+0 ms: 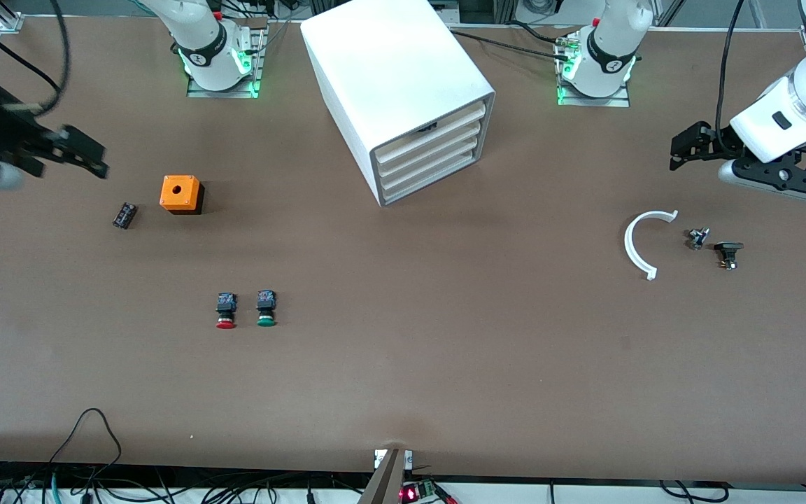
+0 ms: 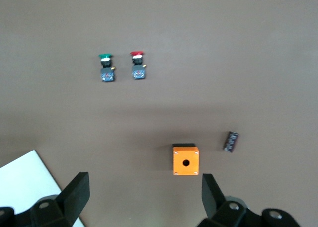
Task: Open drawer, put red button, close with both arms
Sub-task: 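Move the right gripper to the red button while the left gripper reaches the cabinet, then grasp the red button with the right gripper while the left gripper hooks the drawer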
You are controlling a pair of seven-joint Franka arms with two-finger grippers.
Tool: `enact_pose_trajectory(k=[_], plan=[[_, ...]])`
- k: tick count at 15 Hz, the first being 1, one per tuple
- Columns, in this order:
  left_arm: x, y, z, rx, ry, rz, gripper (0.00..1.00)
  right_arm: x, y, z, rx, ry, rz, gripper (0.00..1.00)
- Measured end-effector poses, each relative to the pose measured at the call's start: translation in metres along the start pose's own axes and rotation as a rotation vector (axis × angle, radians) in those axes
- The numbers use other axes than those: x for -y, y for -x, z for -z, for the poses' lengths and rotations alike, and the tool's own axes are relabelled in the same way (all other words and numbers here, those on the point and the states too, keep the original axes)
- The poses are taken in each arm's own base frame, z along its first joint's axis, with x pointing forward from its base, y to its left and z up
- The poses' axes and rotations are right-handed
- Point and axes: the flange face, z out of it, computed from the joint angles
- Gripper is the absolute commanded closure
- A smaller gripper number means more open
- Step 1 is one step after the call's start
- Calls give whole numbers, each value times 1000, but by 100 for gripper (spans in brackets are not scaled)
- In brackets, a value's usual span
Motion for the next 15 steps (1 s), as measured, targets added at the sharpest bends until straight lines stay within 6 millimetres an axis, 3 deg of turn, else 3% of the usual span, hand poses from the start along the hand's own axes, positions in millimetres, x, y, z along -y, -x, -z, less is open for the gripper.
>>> enact_pose_trajectory(k=[7,11,15], plan=[[-51,10,-2,124,65,-84,0,24,-69,-124,60,-64,33,0],[-72,-6,-35,204,200,-107,0,32,-90,-205,6,-68,66,0],[-91,-29,-78,277,337,-140,0,38,-93,-284,-49,-38,109,0]])
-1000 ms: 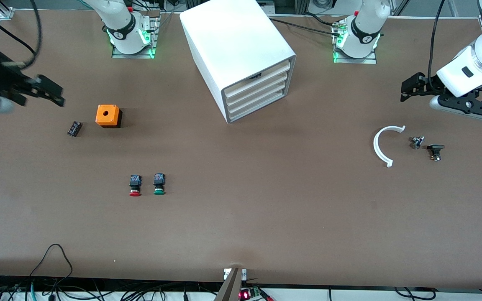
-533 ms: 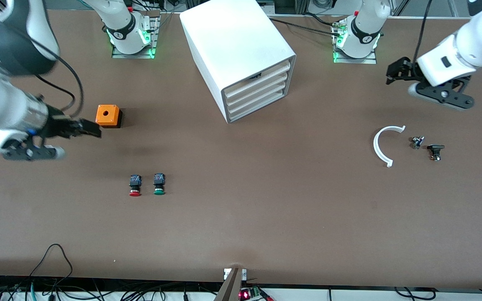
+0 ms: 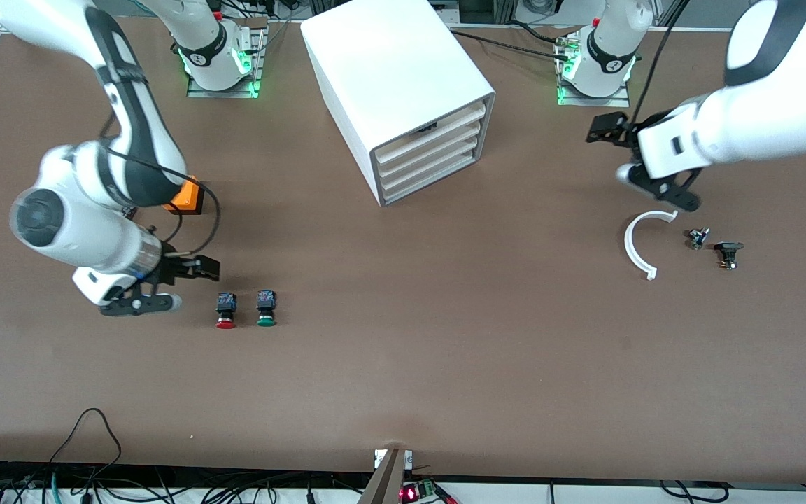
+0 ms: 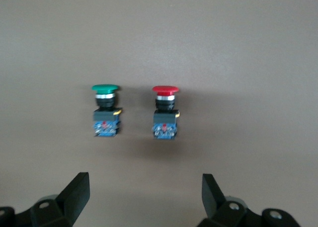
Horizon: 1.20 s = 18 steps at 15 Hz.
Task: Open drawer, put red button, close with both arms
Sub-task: 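Grasp the red button with the right gripper while the left gripper hooks the drawer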
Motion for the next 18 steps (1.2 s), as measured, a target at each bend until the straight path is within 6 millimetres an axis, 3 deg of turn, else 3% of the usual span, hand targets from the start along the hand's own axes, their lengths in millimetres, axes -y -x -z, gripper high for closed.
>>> enact_pose_trajectory(k=[7,11,14,18], plan=[[3,-74,-87,9,249,-155,2,-5,5,-93,-45,21,19,0],[21,-90,-145,-71,378,-195,11,-7,7,-123,-58,20,17,3],[23,-91,-187,-98,457,-236,21,-7,7,-128,-64,20,17,24],[24,-89,-233,-98,593,-268,33,-8,6,-130,-68,20,18,72]])
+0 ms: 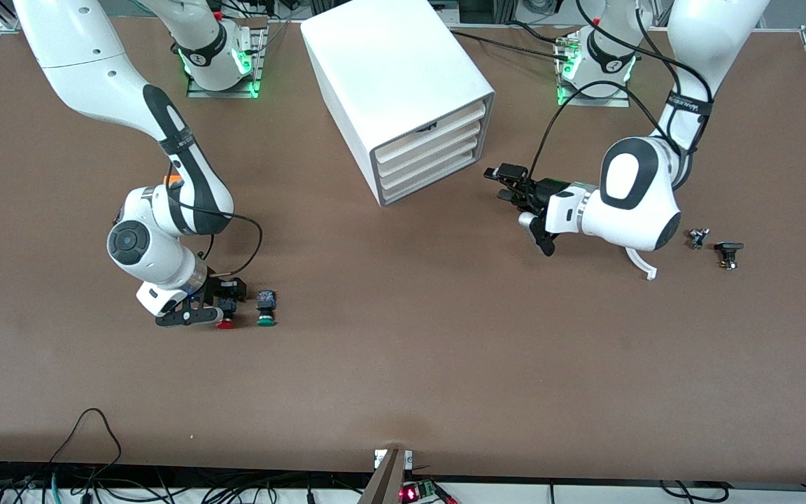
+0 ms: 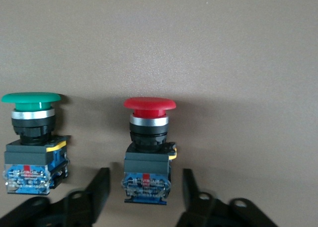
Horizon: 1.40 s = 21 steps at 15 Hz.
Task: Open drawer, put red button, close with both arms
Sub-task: 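Grasp the red button with the right gripper while the left gripper hooks the drawer, then pull the drawer open with the left gripper while the right gripper lifts the button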
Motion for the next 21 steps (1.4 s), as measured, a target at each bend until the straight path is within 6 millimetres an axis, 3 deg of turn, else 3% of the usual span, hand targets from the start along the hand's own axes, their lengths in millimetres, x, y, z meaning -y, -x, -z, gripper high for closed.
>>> enact_pose_trajectory(k=[2,3,5,9,13,16,19,21], plan=[[11,11,-17,-17,67,2,36,0,0,0,0,0,0,94],[16,17,-26,-24,94,2,38,-1,0,0,-1,1,0,100],[21,29,-45,-33,148,-2,38,-1,0,0,-2,1,-1,100],[28,50,-80,-51,233,-5,49,-3,-4,4,-16,2,-7,100],[25,57,-96,-28,245,-13,57,-3,-14,18,4,2,-66,100],[17,56,-107,-13,256,-21,57,3,-28,50,57,5,-125,100],[16,58,-112,-7,259,-18,58,15,-42,98,119,6,-169,100],[15,59,-116,-13,273,-12,64,26,-50,133,158,12,-214,100]])
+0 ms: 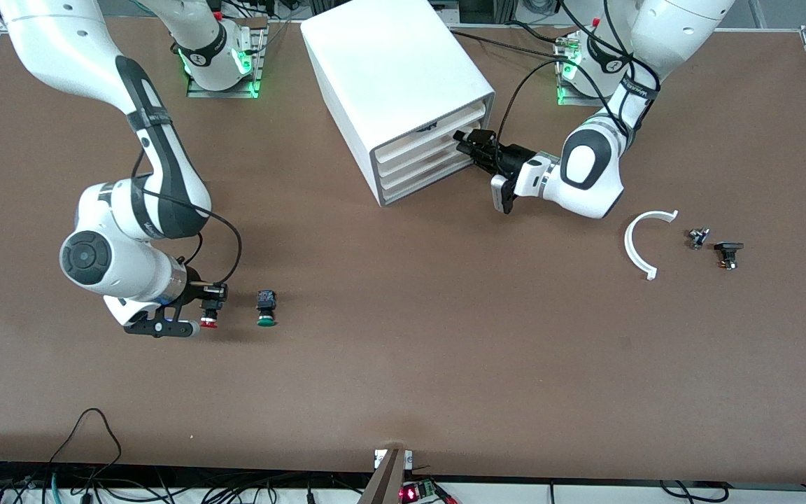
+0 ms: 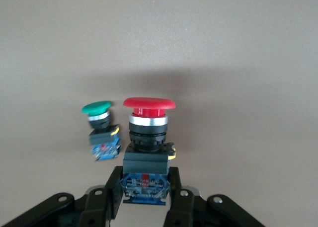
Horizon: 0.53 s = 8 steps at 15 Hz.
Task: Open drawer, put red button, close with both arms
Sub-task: 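Pull the drawer open with the left gripper while the right gripper lifts the button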
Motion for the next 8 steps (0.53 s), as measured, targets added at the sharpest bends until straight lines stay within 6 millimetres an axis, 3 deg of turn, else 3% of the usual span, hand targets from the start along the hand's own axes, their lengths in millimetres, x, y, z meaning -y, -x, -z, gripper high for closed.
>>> enact_pose_trajectory(k=[2,5,8], plan=[[0,2,-7,4,9,-10,73,14,4,34,37,12,-40,100],[13,6,-16,4,24,-59,100,33,12,74,67,29,-113,100],[18,7,-17,-6,47,-88,100,52,22,100,84,46,-199,100]])
